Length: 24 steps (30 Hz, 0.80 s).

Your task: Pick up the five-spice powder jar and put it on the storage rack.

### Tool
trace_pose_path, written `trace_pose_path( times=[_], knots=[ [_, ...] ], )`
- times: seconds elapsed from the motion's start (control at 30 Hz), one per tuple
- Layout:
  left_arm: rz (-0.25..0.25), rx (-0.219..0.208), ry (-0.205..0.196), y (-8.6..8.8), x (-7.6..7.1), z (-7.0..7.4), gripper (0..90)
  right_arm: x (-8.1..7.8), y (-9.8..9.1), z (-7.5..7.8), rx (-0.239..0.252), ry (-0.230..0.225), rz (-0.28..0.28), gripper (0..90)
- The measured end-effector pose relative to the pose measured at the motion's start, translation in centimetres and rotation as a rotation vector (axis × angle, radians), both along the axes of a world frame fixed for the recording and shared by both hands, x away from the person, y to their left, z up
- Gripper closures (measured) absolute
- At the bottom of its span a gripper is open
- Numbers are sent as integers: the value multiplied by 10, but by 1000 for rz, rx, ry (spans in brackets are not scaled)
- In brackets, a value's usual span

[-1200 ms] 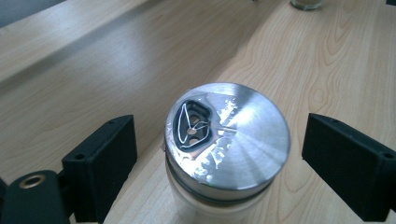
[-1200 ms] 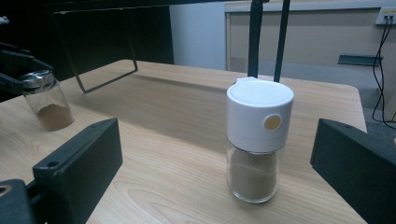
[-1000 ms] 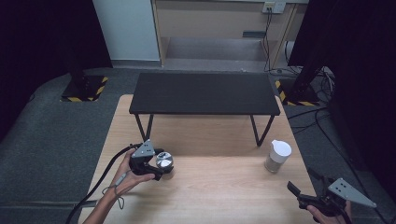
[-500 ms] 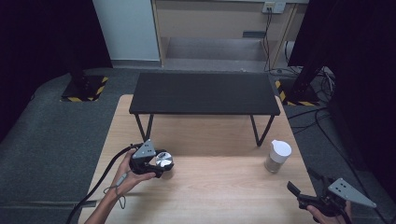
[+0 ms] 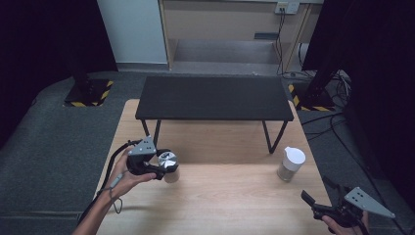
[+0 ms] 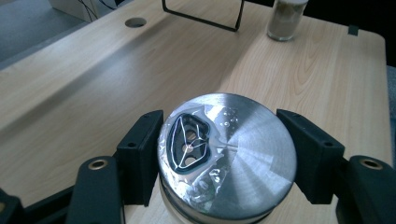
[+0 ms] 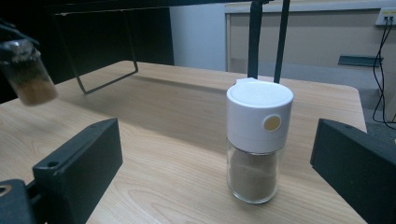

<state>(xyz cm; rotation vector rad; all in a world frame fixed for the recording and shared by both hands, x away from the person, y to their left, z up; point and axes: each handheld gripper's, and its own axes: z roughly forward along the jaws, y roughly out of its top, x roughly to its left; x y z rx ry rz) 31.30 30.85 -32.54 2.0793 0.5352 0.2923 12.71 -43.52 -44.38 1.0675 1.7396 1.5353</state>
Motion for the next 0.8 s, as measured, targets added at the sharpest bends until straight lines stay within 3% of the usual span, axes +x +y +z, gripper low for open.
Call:
trace_pose_path(
  times=[0.03,0.07,0.17,0.33,0.43,0.47,0.5,0.53,0.57,0.6,0.63,0.67,0.8],
  knots=[
    [0,0,0,0,0,0,337,0,0,0,0,0,0,26],
    [4,-3,-7,2,-1,12,338,0,0,0,0,-2,0,26],
    [15,-9,-15,4,-3,24,338,0,0,0,-1,-1,-1,25],
    [36,-30,-31,11,-5,55,338,-1,0,0,1,-5,-2,25],
    [40,-22,-20,11,-3,67,338,-2,-1,0,1,-5,-2,25],
    [44,0,-14,9,-2,80,338,-2,0,0,2,-5,-3,25],
    [44,0,-14,9,-2,80,338,-2,0,0,2,-7,-3,25],
    [55,15,-9,6,-2,92,338,-2,0,0,1,-7,-2,25],
    [55,15,-9,6,-2,92,338,-2,0,0,1,-7,-2,25],
    [64,19,-5,4,-1,103,338,-2,0,0,2,-7,-3,25],
    [64,19,-5,4,-1,103,338,-2,-1,0,3,-8,-4,25],
    [69,27,-10,2,0,115,338,-2,-1,0,4,-8,-4,25],
    [81,37,-24,-3,0,131,338,-2,-1,0,6,-6,-3,25]
  ],
)
